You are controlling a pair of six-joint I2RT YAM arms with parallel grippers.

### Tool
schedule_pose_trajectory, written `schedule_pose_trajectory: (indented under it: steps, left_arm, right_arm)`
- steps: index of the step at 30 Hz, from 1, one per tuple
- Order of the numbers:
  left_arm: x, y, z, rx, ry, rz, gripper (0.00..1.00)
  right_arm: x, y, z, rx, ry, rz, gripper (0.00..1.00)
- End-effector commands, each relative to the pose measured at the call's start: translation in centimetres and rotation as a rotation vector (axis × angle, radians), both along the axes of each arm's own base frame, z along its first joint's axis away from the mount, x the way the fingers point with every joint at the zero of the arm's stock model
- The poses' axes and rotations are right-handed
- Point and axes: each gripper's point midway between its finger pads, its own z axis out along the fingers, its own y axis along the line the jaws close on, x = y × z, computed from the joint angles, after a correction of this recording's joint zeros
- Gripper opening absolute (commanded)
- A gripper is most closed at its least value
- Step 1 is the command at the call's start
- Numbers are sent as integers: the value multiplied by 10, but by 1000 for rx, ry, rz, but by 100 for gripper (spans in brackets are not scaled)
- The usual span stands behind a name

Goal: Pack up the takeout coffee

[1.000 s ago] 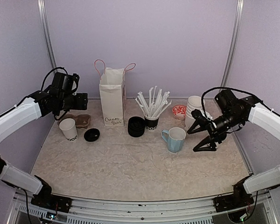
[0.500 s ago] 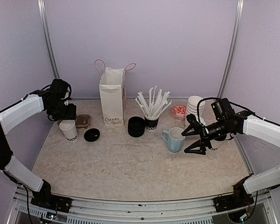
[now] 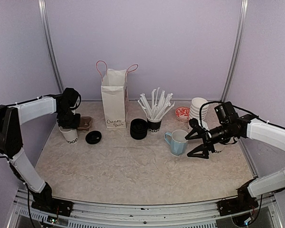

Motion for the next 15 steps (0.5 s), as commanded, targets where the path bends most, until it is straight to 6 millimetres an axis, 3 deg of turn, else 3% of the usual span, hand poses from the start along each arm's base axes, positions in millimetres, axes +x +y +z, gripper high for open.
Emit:
schedule_pose_trajectory:
  steps: [1,5,8,11,15]
  left_arm:
    - [8,-1,4,43,-9,-5,24]
    - [1,-9,5,59,14,-26,10]
    - [-11,-19,16,94,20,-34,1]
    - [-22,-40,43,99,-23,-64,0]
    - [-40,-87,85,74,-92,-158,0]
  right_arm:
    - [-2,1,-3,-8,-11,7,83]
    - [-1,1,-7,-18,0,7,82]
    - [0,1,-9,-23,4,6,82]
    - [0,1,-9,-24,4,7,82]
    - [2,1,-12,-34,5,4,82]
